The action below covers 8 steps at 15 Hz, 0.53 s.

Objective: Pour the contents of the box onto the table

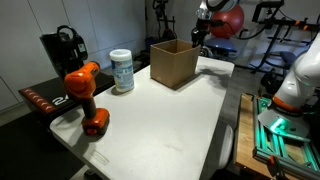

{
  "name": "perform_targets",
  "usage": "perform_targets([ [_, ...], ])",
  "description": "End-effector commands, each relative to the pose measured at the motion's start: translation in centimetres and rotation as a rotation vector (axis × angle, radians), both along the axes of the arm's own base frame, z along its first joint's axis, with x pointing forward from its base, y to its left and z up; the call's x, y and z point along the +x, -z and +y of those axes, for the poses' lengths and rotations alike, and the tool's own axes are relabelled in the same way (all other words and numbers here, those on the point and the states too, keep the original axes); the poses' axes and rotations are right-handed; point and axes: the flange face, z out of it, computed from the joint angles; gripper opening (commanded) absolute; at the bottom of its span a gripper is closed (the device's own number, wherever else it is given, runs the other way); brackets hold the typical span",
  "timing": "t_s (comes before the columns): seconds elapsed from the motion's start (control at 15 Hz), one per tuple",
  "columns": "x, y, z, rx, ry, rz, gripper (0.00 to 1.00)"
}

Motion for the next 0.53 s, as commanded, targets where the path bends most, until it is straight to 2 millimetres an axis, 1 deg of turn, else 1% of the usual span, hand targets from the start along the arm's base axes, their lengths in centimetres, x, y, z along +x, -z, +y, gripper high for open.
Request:
perform_targets([
  [0.0,0.97,0.6,-0.07,0.011,-0.008,0.011,0.35],
  [0.07,1.0,0.74,-0.04,0.015,-0.01,0.016,0.26],
  [0.2,0.9,0.86,0.19,0.022,-0.015,0.022,0.12],
  [0.27,0.75,0.78,0.41,0.028,-0.021,0.024,0.04],
  [0.33,0.7,0.72,0.53,0.029,-0.021,0.025,0.01],
  [0.47,0.48,0.33,0.88,0.034,-0.029,0.029,0.0],
])
